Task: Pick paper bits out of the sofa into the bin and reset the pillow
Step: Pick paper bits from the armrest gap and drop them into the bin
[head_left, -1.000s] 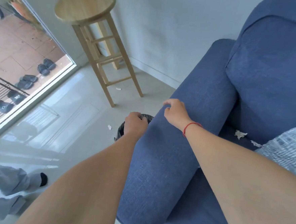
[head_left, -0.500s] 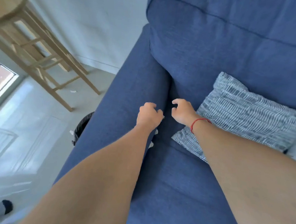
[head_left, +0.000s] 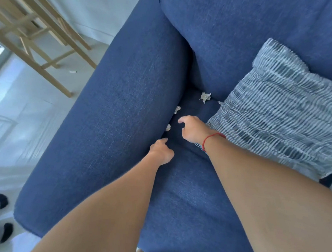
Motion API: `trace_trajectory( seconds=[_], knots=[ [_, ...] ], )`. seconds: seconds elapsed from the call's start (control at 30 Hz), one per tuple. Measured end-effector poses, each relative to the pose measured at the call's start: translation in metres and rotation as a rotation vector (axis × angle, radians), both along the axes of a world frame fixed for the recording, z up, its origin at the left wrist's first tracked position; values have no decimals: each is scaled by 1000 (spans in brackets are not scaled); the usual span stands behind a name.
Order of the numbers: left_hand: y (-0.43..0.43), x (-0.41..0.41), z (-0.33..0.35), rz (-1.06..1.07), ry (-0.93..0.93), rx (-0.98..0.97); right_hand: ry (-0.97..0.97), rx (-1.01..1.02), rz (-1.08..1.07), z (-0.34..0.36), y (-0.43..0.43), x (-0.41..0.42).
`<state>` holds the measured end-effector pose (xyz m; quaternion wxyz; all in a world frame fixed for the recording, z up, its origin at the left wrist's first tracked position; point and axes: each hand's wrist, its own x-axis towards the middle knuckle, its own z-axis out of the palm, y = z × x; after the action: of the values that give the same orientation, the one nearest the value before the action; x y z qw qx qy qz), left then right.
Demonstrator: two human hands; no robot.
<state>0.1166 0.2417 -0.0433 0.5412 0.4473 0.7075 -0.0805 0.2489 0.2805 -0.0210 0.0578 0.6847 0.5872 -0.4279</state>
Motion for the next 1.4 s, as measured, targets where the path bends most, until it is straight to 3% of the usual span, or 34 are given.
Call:
trace_trajectory(
  seconds=[0.3, 0.57, 0.7, 0.87, 1.0, 1.2, 1.4],
  knots=[
    [-8, -10, -69, 110, -43, 38, -69, -57, 273, -72, 16, -27],
    [3, -12, -83, -15, 14, -35, -227, -59, 482, -88, 26, -44],
    [6, -9, -77, -54, 86, -27, -134, -36, 358, -78, 33, -38],
    [5, 0, -49, -19, 104, 170, -2, 62, 136, -53, 29, -15],
    [18, 15, -5, -48, 95, 363, 18, 160, 4, -26, 33, 4],
    [40, 31, 55, -22, 52, 457, 23, 280, -133, 30, 44, 14],
    [80, -8, 103, 64, -36, 638, 201, 436, -347, 84, 70, -6]
  ],
)
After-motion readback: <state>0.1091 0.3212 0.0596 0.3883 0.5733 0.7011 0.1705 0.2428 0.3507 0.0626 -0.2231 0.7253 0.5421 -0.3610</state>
